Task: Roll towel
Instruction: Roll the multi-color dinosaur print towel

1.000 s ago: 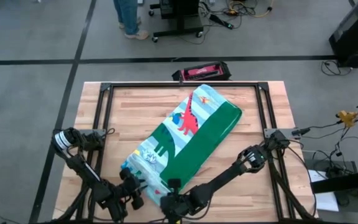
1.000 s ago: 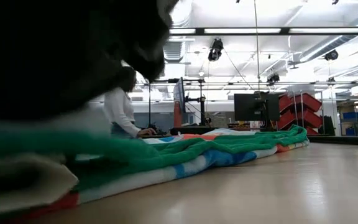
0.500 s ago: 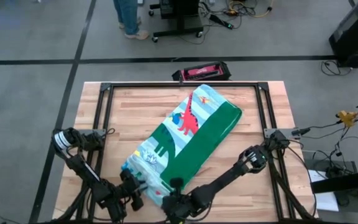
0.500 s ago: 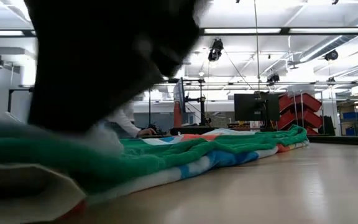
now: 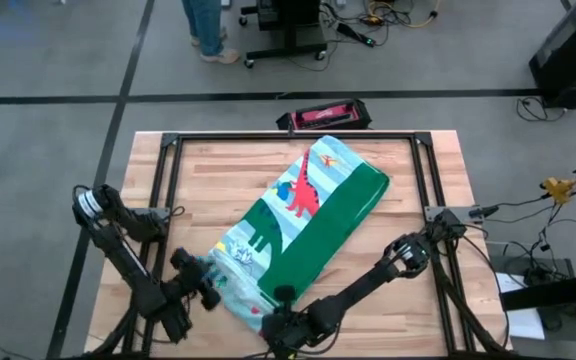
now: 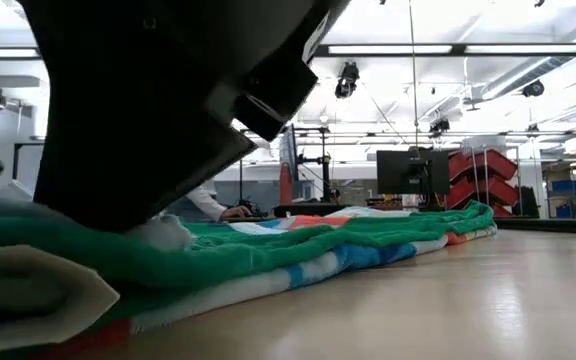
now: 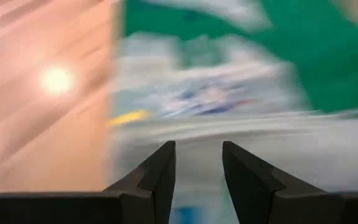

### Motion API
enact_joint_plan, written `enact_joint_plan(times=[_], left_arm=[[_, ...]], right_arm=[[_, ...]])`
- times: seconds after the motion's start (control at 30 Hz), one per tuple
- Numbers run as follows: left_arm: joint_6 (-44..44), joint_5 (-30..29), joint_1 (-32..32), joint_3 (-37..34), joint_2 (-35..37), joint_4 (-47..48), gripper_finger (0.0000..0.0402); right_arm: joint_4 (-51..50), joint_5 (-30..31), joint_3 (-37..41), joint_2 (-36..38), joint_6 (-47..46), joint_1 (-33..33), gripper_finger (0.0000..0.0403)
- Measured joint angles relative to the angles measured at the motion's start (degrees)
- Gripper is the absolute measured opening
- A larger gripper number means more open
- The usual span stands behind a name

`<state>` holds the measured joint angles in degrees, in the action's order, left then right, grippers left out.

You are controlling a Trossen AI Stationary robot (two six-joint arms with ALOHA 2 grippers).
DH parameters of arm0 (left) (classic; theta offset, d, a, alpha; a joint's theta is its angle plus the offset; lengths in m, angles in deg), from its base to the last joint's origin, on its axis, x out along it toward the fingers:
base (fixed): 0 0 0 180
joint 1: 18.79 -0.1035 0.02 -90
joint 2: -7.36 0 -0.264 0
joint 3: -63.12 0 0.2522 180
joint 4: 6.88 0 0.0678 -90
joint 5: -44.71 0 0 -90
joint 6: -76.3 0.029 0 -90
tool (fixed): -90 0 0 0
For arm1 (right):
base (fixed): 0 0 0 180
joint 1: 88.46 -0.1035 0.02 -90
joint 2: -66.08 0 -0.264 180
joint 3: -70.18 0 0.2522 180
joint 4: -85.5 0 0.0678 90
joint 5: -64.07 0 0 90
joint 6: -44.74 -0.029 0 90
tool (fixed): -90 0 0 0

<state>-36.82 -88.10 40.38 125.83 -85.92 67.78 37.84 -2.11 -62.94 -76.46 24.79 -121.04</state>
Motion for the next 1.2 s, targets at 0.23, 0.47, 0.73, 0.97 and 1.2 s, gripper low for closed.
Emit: enact_joint_plan(times=[0.23,0.47,0.73,0.97,1.2], left_arm=[[-0.21,4.75,-0.15,-12.41,2.22,-19.77,0.0116],[-0.55,3.55,0.35,-13.93,4.11,-20.04,0.0116],[7.66,1.55,0.35,-5.65,10.38,-10.01,0.0116],[7.92,13.66,0.81,-2.21,9.51,-6.83,0.0116],[1.92,27.75,6.01,-0.65,6.13,-8.9,0.0116]], right_arm=[[0.77,0.23,0.01,0.02,0.03,0.0,0.0],[0.96,0.26,-1.02,0.24,1.54,-0.01,0.0],[1.05,0.63,-4.7,1.44,4.6,0.59,0.0],[6.57,1.72,-5.58,1.37,6.07,6.93,0.0],[16.8,1.63,-5.06,-0.11,9.29,14.49,0.0]])
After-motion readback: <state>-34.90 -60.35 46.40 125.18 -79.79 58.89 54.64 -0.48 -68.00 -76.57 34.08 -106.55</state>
